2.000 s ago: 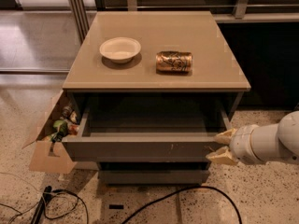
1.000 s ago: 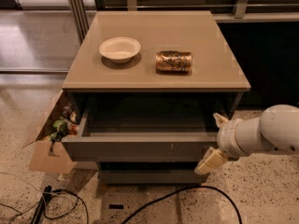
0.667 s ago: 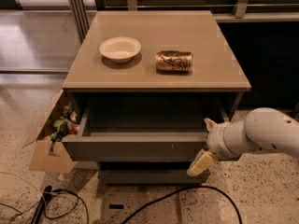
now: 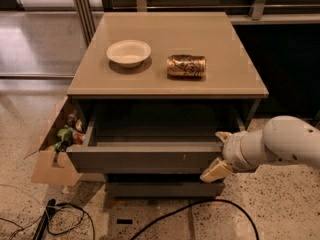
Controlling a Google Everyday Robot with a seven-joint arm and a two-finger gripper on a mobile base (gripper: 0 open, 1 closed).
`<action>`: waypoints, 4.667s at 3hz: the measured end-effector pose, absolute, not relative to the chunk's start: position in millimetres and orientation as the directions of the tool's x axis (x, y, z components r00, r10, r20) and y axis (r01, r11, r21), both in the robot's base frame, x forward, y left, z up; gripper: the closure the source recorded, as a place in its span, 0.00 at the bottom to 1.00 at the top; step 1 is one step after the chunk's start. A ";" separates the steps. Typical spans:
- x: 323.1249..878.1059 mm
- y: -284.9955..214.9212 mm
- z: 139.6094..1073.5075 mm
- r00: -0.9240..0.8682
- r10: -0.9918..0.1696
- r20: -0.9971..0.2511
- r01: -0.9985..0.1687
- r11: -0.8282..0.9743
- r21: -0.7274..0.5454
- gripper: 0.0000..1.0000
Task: Open top drawer
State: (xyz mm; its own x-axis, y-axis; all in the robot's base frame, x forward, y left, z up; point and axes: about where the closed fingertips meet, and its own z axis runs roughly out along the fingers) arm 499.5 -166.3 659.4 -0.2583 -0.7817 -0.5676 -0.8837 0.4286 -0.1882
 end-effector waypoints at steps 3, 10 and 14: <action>485.9 -176.8 662.4 -0.275 -0.769 -0.577 -0.879 0.445 -0.175 0.96; 461.9 -173.6 672.9 -0.268 -0.766 -0.585 -0.883 0.439 -0.170 0.01; 442.3 -170.0 655.8 -0.278 -0.743 -0.608 -0.899 0.424 -0.107 0.65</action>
Offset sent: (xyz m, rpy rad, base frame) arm -0.0588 -0.0459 -0.0065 0.0602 0.0324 -0.0666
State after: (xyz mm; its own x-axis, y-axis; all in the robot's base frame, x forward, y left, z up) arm 442.3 -170.0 655.8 -0.2783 -0.7435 -0.6081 -0.8993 0.4240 -0.1069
